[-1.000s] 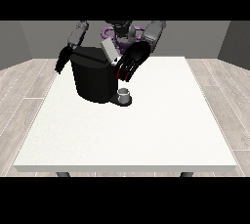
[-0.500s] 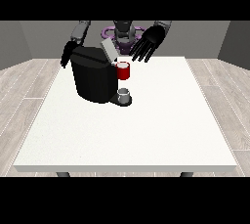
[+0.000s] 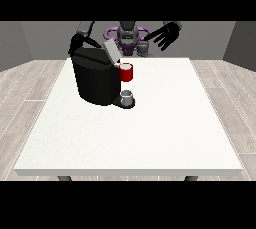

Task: Insert the coffee pod into the coffee machine and close the lid

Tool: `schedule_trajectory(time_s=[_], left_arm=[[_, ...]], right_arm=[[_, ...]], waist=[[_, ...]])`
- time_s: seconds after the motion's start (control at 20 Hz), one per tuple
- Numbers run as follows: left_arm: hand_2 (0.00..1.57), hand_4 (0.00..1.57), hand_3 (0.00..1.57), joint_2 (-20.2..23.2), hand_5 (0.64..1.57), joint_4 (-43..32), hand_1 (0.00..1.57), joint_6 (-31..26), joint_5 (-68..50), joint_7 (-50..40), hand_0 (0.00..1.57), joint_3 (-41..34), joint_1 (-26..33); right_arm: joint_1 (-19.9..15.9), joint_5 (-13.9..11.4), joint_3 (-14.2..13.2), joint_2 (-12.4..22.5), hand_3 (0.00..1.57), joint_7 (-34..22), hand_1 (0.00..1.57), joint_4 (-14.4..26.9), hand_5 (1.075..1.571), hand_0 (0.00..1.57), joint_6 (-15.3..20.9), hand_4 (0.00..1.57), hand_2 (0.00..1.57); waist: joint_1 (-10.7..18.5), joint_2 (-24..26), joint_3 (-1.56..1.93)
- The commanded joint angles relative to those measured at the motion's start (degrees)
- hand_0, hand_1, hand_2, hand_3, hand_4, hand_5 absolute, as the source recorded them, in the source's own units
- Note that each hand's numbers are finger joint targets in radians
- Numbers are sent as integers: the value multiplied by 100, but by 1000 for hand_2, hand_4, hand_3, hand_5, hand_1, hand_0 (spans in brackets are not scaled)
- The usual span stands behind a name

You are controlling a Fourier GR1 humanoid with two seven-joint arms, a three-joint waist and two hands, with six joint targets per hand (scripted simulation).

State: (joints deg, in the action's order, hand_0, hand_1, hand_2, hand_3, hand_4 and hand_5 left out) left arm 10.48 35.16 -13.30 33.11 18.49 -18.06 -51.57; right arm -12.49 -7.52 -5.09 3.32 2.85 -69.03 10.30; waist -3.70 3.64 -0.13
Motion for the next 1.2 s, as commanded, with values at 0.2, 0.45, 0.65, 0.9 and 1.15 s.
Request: schedule_trajectory(time_s=[0.2,0.45,0.65,0.9,1.15], left_arm=[[0,421,0,-562,1571,-228,0,-416,-900,291,0,-592,1525],[0,389,0,-879,1571,22,0,-429,-949,-22,0,-406,1927],[0,404,0,-1040,1571,505,0,-324,-1147,101,0,-184,2076],[0,457,0,-1046,1571,1110,0,-311,-1789,-268,0,379,2239],[0,394,0,-1048,1571,1677,0,-515,-1825,-122,0,425,2607]], right_arm=[[248,371,275,-9,0,-385,0,-578,1571,0,-727,0,0],[147,211,338,423,0,-368,0,-677,1571,0,-1015,154,0],[-642,198,34,632,0,-497,0,-585,1571,0,-831,80,0],[-837,683,-552,894,0,-447,0,33,1571,0,-1073,0,0],[-1304,1035,-742,781,0,-721,0,170,1571,0,-1062,83,0]], waist=[[567,1360,7],[979,1572,13],[1224,1030,14],[1483,893,17],[1579,518,15]])
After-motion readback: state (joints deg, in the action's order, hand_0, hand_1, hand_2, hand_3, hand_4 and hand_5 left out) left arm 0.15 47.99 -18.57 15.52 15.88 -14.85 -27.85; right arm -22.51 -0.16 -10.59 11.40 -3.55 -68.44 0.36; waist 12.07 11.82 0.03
